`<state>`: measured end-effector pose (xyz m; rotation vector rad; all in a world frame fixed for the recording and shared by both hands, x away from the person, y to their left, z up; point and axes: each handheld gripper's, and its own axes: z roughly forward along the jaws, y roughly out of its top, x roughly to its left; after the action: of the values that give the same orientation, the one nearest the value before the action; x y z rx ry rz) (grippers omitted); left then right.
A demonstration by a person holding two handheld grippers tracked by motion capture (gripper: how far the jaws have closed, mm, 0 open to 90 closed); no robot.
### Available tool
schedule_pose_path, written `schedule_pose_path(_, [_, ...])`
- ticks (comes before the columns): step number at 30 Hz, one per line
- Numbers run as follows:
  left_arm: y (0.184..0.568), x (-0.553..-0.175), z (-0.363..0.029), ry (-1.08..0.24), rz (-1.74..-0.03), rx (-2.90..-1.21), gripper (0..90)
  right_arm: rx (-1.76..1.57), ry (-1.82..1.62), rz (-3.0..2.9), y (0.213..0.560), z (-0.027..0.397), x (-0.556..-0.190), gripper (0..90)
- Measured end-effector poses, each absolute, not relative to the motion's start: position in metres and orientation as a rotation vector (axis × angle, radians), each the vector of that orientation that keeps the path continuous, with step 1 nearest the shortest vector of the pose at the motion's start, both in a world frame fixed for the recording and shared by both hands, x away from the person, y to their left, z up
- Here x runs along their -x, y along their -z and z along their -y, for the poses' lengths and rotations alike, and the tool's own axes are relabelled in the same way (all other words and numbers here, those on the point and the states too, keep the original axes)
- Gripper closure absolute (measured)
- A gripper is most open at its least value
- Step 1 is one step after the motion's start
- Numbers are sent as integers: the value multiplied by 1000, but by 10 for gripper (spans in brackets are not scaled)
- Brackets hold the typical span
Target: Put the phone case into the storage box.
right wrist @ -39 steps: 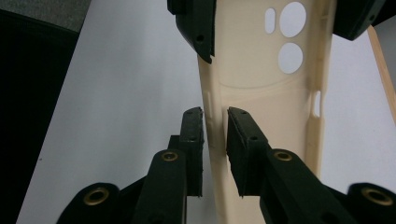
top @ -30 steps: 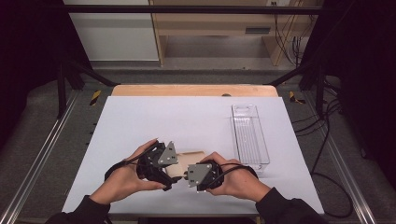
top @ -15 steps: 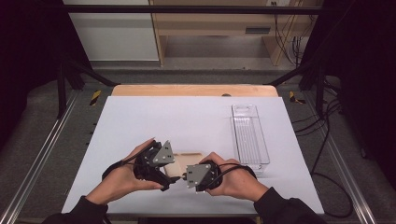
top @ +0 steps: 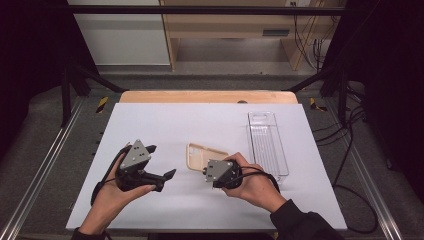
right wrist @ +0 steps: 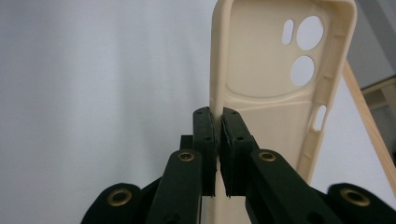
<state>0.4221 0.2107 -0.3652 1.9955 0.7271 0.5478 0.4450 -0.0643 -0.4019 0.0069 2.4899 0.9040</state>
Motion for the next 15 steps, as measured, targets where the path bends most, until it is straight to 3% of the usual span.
schedule_pose_path(15, [403, -421, -226, -657, -823, -1838, 51, -116, -953, -2439, 398, 69, -452, 859])
